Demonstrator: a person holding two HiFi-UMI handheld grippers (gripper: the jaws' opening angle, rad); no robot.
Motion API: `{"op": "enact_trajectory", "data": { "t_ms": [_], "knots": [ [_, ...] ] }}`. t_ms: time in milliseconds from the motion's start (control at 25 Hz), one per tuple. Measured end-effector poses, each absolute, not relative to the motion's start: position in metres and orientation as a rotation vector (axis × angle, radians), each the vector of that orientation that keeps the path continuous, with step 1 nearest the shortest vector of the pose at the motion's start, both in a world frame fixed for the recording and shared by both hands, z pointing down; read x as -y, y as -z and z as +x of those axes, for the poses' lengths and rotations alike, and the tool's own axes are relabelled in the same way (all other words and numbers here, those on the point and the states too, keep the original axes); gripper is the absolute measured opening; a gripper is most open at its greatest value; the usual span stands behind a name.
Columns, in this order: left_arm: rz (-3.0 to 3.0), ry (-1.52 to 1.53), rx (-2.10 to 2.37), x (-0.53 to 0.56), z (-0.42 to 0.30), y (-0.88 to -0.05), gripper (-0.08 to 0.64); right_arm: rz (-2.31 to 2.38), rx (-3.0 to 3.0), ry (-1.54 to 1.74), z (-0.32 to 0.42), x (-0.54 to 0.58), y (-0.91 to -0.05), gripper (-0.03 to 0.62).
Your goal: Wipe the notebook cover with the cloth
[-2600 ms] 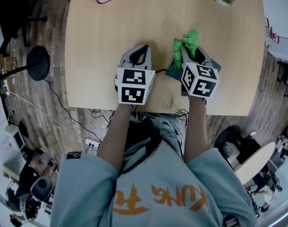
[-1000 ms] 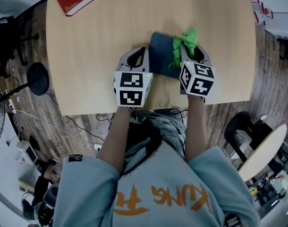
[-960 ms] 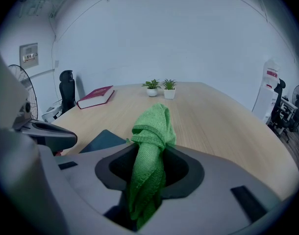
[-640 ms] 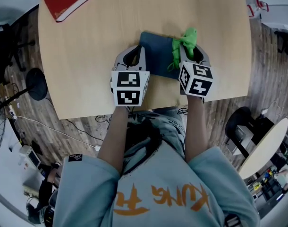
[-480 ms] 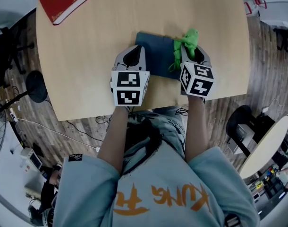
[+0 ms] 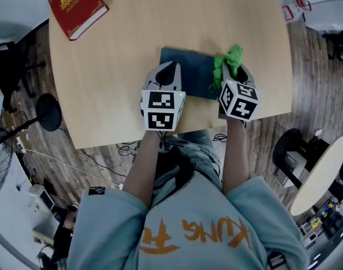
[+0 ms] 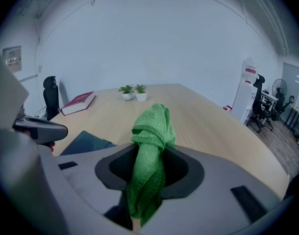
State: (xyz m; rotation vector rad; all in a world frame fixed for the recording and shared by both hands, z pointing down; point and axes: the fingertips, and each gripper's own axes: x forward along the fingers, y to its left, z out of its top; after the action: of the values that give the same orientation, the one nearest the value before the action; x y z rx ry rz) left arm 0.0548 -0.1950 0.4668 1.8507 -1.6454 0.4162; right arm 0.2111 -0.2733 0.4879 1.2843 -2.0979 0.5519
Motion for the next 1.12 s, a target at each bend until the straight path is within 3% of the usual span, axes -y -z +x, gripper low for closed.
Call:
{"op": "enact_trajectory", "data": {
  "t_ms": [600, 1120],
  "knots": [
    [2.061, -0.258, 1.792, 0.17, -0.054, -0.348, 0.017, 1.591, 2.387, -0.677, 0.132, 0.238, -0.377, 0.127],
    [2.149, -0.006, 2.041, 0.142, -0.135, -0.221, 0.017, 1.458, 2.766, -0.345, 0.037, 0.219, -0.231, 0.127]
  ]
}}
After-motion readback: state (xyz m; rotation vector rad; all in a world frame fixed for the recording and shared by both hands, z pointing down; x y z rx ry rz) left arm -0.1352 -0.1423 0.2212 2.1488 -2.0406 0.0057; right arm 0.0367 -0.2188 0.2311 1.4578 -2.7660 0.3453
